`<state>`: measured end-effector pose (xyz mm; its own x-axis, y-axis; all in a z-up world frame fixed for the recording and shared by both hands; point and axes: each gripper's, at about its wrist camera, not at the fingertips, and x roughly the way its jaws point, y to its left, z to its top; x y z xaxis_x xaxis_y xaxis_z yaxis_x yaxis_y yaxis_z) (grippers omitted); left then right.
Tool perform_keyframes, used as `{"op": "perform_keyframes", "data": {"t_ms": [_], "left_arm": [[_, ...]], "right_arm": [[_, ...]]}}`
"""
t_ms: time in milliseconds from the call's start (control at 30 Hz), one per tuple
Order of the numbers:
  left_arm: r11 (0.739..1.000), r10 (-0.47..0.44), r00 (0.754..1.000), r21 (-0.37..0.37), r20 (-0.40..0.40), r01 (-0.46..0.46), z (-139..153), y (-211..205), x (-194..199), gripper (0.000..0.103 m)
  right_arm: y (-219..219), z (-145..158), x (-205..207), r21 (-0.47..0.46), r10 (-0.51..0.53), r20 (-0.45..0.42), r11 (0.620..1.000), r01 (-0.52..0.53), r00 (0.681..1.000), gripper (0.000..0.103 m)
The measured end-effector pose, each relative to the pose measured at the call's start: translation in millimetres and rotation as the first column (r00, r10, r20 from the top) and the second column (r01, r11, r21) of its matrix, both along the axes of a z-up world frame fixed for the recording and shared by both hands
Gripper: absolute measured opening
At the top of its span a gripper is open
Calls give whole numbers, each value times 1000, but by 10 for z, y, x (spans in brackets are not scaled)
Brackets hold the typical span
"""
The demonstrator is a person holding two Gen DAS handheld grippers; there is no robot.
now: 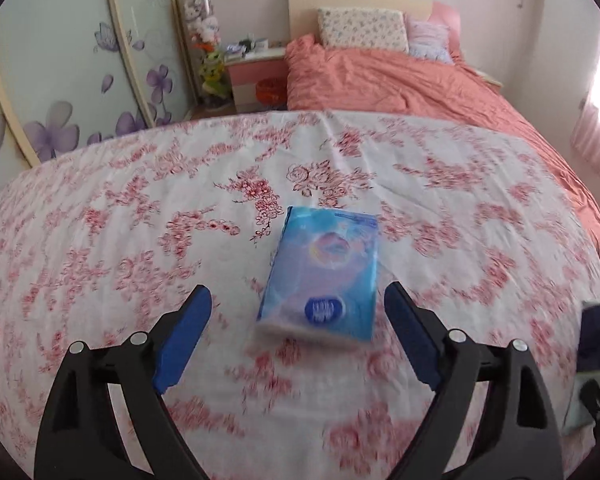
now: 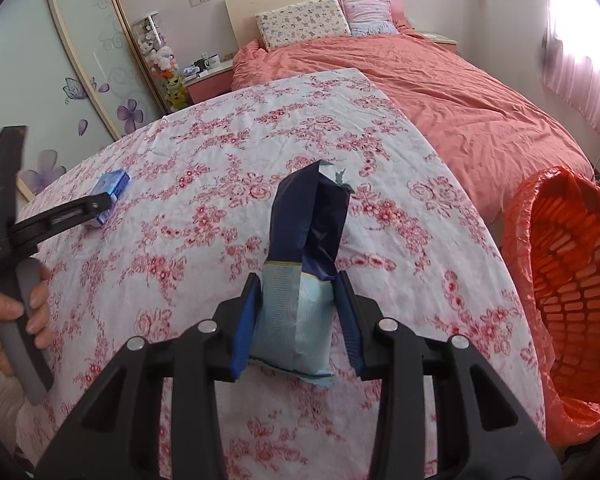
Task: Collect trash
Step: 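Grasp the blue tissue pack with the left tool while the right tool holds the sock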
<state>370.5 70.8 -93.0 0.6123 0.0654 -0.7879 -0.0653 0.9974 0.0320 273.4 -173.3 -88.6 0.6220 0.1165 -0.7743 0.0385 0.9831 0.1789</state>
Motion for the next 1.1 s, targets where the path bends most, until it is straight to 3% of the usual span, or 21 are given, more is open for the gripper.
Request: {"op": "perform_keyframes", "data": {"t_ms": [67,133,167,300,633,800,1100], "left_arm": [[1000,-3,1000,-3,-5,3,-25,1,30,75],[999,-33,999,-10,4,33,5,-25,62,54],[999,-39,999,3,1,39,14,-44,60,52],[999,-50,999,-5,6,50,40,-49,-57,52],[995,-104,995,15,9,104,5,-172,-1010,53],[993,-114,993,44,17,113,3,-290,-1058,53],[996,-87,996,3,11,87,-17,-228,-1046,56]], "right_arm": [[3,-3,20,-1,1,3,1000,-1,1000,38],[-3,-6,34,-1,3,7,1000,-3,1000,37],[-2,-5,42,-1,3,9,1000,-3,1000,36],[-8,6,48,3,10,15,1000,-10,1000,34],[6,-11,-63,-3,19,19,1000,-19,1000,38],[52,-13,-73,-36,21,18,999,-20,1000,40],[150,-31,-61,-103,23,7,994,-22,1000,43]]}}
